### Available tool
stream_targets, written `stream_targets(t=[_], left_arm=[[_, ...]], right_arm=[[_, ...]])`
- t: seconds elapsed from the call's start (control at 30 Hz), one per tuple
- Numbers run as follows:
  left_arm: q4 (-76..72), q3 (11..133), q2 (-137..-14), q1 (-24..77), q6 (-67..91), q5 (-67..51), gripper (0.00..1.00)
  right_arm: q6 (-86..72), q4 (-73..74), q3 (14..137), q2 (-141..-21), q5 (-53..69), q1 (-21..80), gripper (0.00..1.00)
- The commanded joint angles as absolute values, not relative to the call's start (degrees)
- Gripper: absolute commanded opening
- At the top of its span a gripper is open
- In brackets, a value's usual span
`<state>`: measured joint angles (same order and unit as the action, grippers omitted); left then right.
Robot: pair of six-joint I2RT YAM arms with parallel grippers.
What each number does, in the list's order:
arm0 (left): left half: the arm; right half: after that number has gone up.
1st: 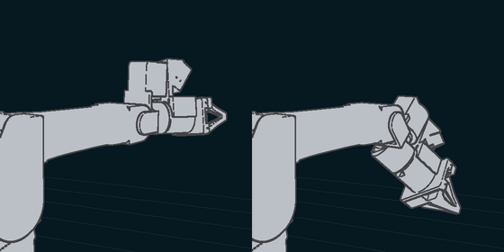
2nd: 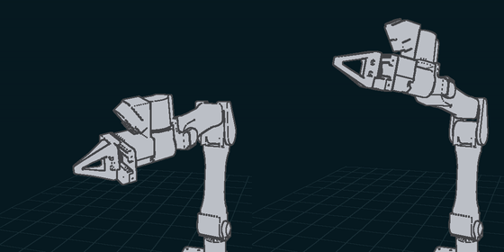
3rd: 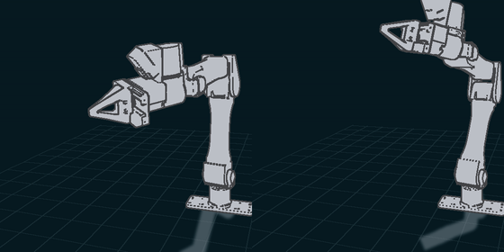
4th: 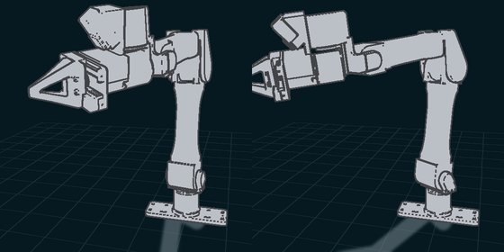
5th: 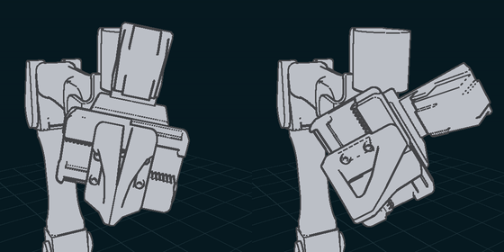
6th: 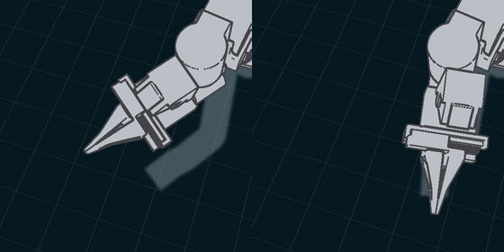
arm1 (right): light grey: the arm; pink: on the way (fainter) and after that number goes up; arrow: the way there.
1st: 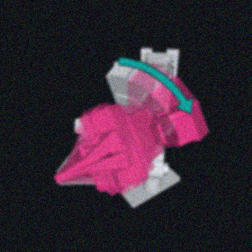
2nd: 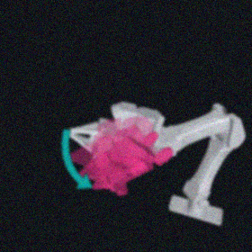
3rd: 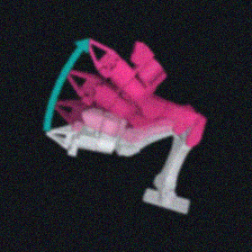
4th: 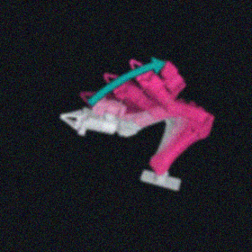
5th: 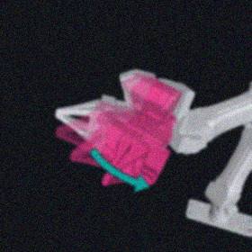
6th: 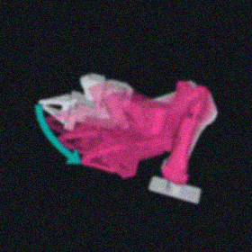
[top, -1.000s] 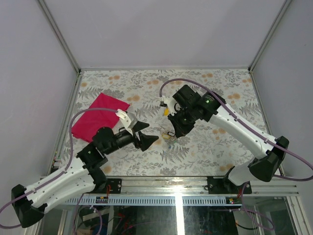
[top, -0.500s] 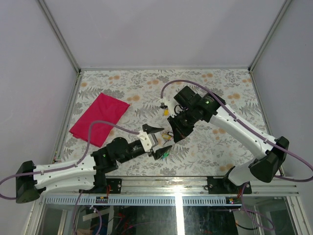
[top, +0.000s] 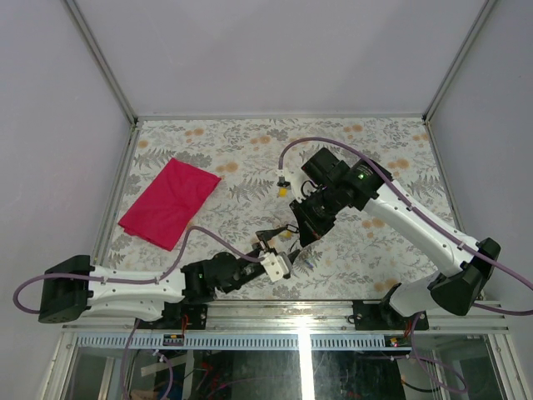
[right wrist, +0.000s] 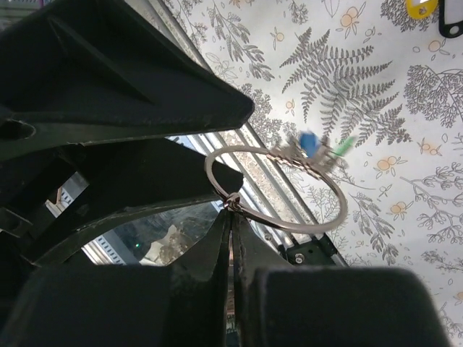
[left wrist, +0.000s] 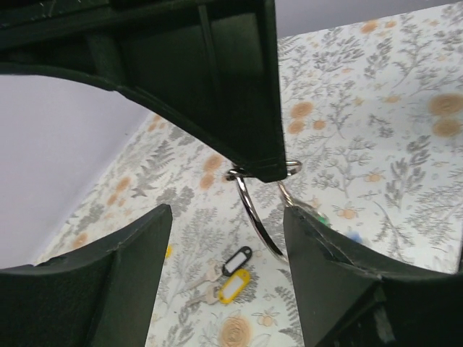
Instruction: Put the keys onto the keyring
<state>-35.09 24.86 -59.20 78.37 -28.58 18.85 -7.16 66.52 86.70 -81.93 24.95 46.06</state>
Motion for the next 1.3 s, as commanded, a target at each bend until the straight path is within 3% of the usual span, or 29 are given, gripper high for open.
stream_targets(t=[0.0, 0.43, 0.6, 0.73, 0.9, 1.03, 1.27], left_arm=[[-47.7, 24.23, -60.82, 78.74, -35.67, 23.35, 0.63], [-58.27, 23.8, -66.56, 78.75, -38.85, 20.08, 0.55], [-58.42, 24.18, -67.16, 78.78, -39.1, 18.25, 0.47], [-57.25, 24.48, -66.81, 79.23, -38.78, 17.25, 0.39], [-54.82, 24.67, -66.1, 80.06, -37.51, 16.46, 0.18], [-52.73, 25.0, -65.59, 80.44, -35.99, 16.56, 0.06], [-48.08, 25.71, -62.31, 80.5, -29.19, 19.31, 0.0]], right_arm=[[-7.95, 68.87, 88.13, -79.8, 28.08, 45.79, 0.0], [-7.17, 70.68, 89.06, -80.57, 29.37, 45.79, 0.01], [-6.87, 71.03, 89.61, -81.02, 28.99, 45.79, 0.03], [-6.55, 70.7, 89.48, -81.21, 28.74, 45.79, 0.05], [-6.5, 69.85, 89.51, -80.83, 28.4, 45.77, 0.07], [-6.24, 68.86, 89.52, -80.09, 28.4, 45.79, 0.13], [-6.39, 65.79, 89.24, -76.98, 25.14, 45.79, 0.35]])
